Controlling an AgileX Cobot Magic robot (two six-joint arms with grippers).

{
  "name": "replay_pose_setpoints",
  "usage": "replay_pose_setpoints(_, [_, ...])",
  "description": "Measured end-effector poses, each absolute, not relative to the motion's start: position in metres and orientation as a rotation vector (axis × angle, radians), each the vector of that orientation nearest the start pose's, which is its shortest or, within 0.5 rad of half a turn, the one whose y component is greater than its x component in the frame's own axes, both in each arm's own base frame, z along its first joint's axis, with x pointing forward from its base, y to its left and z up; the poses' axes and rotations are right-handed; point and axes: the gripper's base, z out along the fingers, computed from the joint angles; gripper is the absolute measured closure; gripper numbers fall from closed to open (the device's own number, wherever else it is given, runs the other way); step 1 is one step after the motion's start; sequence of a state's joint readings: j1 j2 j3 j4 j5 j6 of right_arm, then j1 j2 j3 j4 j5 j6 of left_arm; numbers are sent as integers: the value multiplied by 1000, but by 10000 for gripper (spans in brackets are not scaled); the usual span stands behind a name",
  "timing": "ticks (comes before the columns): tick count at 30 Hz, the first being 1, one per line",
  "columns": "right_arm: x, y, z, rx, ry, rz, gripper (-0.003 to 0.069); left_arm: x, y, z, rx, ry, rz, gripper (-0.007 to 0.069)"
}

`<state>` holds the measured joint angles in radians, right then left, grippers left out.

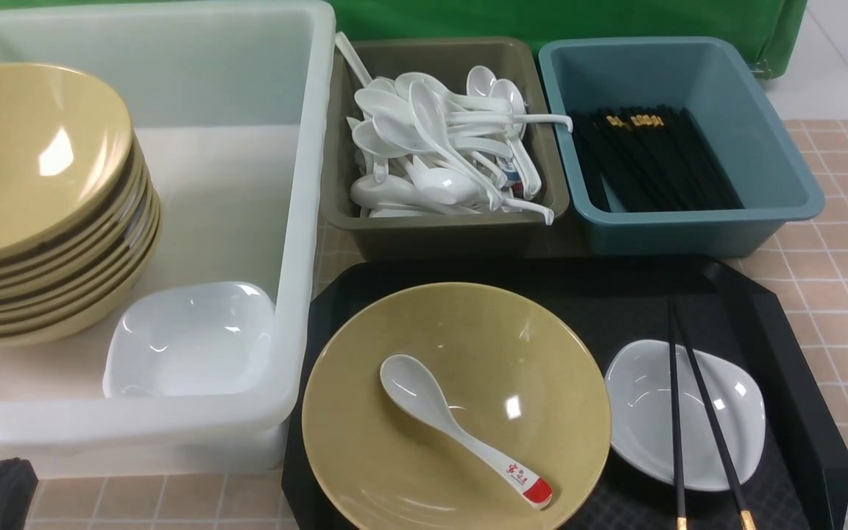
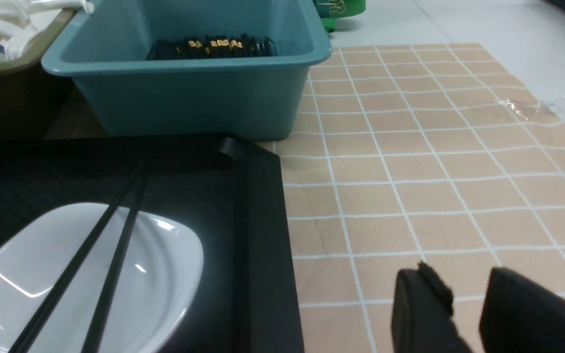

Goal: On brown table put chopsticks spoon bowls plates into blue grey white boxes.
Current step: 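Move the grippers toward the tableware on the black tray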

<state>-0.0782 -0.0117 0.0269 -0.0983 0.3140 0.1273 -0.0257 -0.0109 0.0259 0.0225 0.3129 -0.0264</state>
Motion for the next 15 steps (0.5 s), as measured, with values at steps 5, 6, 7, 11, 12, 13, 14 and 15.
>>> replay_pose_setpoints(5, [54, -7, 177, 123, 1807, -59, 422, 54, 1, 177, 52, 1806, 43, 623])
replay_pose_setpoints(6, [54, -7, 177, 123, 1807, -59, 422, 54, 1, 177, 46, 1804, 39, 623])
replay_pose_setpoints(7, [54, -7, 177, 123, 1807, -59, 422, 54, 1, 178, 35, 1800, 27, 623])
replay_pose_setpoints(11, [54, -7, 177, 127, 1807, -56, 422, 55, -1, 181, -57, 1759, -82, 623])
replay_pose_setpoints(12, [54, -7, 177, 139, 1806, -47, 422, 55, -2, 182, -83, 1749, -112, 623])
replay_pose_setpoints(13, [54, -7, 177, 168, 1804, -21, 422, 55, -3, 184, -138, 1729, -176, 623])
replay_pose_setpoints(14, [54, -7, 177, 208, 1799, 15, 422, 56, -4, 186, -204, 1699, -254, 623])
replay_pose_setpoints(15, [54, -6, 177, 265, 1791, 70, 422, 56, -5, 189, -296, 1658, -358, 623])
